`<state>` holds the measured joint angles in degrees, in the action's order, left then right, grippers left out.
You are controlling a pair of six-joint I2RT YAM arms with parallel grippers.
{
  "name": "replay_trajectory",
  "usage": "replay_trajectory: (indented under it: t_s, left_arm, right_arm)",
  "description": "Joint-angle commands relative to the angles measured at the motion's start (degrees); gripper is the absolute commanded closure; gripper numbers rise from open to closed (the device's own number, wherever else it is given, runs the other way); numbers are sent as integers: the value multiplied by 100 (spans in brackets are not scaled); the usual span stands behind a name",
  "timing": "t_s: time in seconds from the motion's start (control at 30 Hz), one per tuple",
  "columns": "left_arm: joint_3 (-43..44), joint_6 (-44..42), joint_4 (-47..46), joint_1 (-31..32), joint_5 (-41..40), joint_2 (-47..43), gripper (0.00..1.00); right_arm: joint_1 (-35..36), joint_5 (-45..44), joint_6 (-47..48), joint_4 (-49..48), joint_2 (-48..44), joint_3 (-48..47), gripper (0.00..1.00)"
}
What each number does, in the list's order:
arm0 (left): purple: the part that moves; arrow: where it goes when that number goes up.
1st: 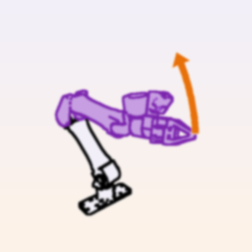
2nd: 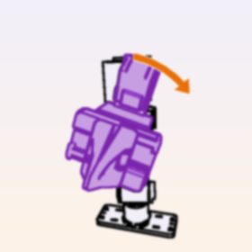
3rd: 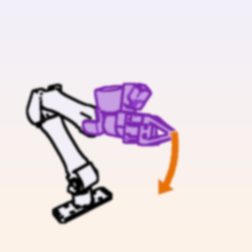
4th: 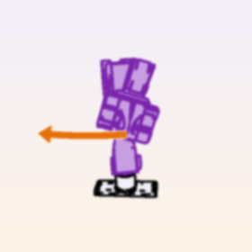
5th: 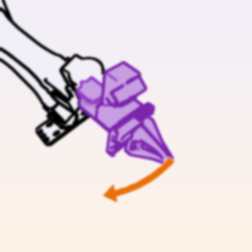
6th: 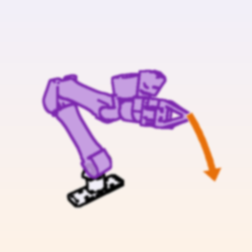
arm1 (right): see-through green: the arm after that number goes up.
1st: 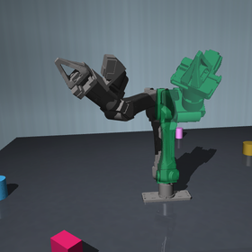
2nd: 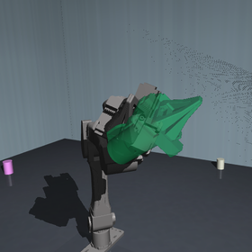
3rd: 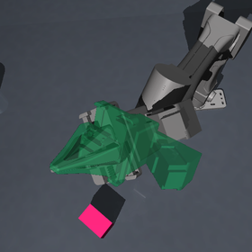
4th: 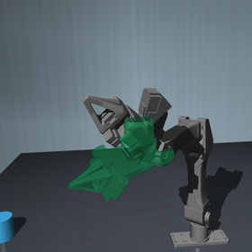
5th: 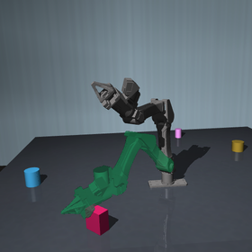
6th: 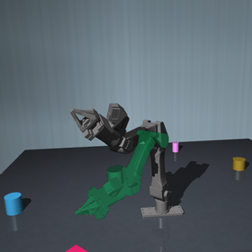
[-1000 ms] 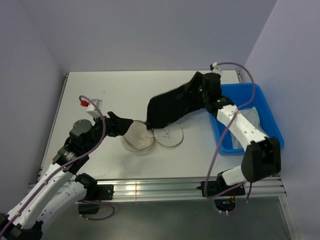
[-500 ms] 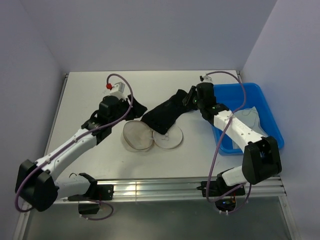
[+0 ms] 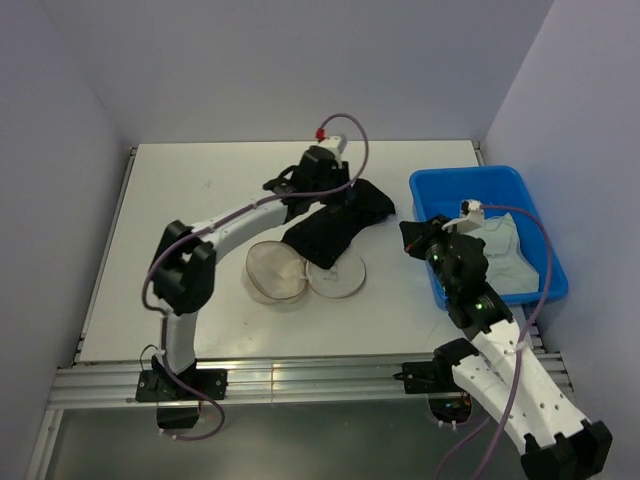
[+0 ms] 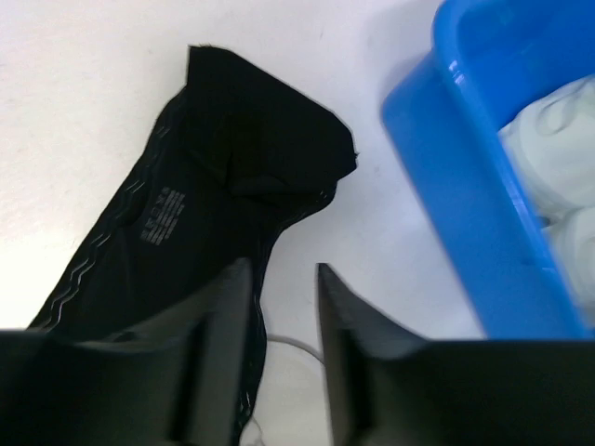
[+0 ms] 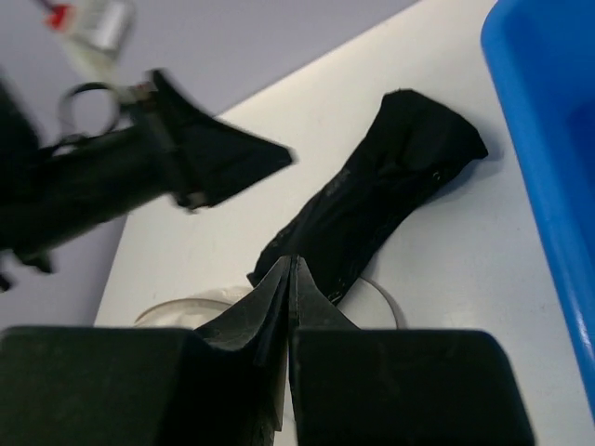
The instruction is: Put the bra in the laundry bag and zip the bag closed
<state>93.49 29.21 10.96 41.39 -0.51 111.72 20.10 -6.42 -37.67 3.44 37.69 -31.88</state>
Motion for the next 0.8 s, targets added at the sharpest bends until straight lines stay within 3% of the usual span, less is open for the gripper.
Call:
replay_trajectory:
  t_s: [0.0, 0.2, 0.27, 0.4, 0.77]
  left_arm:
    - [1254, -721, 696, 491, -544, 882, 55]
    - [2603, -1435, 925, 731, -889, 2116, 45]
    - [2779, -1593, 925, 739, -828, 2327, 46]
    - [2701, -1796, 724, 818, -617, 2468, 53]
    - [3219, -2165, 530, 871, -1003, 3145, 41]
  right_arm:
    - [-6, -421, 14, 235, -594, 260, 96]
    - [-15, -509, 119, 683, -1202, 235, 96]
    - [-15, -580, 146, 763, -1412, 243, 96]
    - [-23, -773, 181, 930, -1624, 314, 96]
    - [-15, -413, 207, 842, -1669, 411, 97]
